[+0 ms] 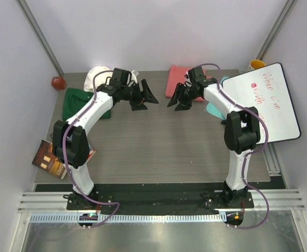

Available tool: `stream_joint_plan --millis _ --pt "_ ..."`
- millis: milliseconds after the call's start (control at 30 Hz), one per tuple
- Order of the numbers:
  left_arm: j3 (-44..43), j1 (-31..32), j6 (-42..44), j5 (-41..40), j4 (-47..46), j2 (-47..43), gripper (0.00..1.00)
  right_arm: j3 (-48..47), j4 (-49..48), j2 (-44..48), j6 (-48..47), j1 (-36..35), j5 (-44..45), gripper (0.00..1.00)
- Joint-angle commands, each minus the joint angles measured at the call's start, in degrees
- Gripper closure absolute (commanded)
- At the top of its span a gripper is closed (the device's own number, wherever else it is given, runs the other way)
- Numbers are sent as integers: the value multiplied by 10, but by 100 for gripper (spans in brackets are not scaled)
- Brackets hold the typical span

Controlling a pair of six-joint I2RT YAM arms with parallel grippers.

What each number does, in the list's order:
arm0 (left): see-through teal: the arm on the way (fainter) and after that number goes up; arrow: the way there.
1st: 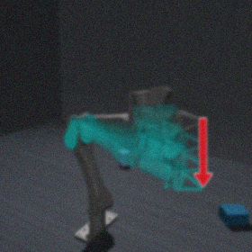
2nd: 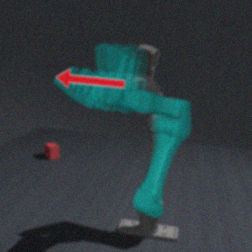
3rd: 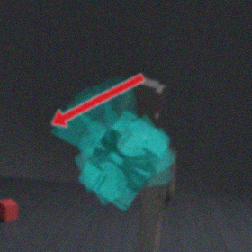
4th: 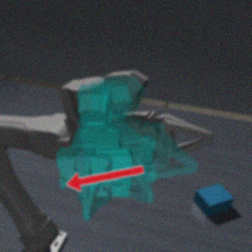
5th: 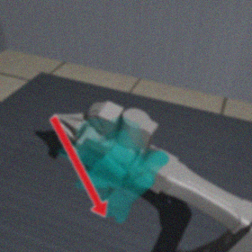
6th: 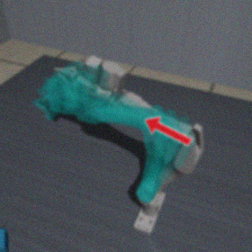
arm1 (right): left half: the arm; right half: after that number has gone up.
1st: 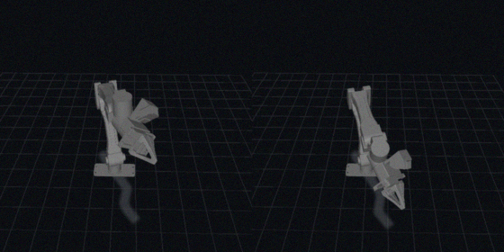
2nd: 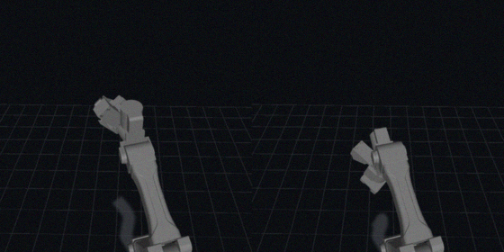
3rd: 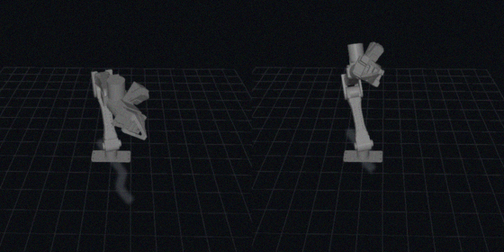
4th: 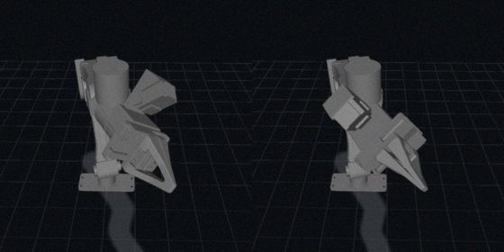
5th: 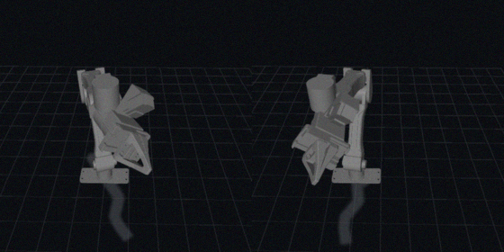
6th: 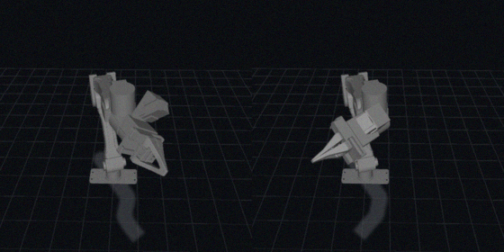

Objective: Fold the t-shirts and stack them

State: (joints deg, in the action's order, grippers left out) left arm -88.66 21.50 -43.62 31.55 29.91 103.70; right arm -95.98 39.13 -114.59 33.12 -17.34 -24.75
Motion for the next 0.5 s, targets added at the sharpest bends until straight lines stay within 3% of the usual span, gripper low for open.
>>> stream_joint_plan --millis 0,133,233,467 --pt "-36 -8 23 4 15 11 26 -44 1 -3 3 2 3 47" --pt "-14 -22 12 -59 16 -16 26 -41 14 -6 -3 2 9 47" --pt "17 -33 -16 -54 -4 -23 26 -32 23 7 -7 2 15 47" --pt "-10 -30 -23 -30 -13 17 27 -18 28 31 -10 23 47 47"
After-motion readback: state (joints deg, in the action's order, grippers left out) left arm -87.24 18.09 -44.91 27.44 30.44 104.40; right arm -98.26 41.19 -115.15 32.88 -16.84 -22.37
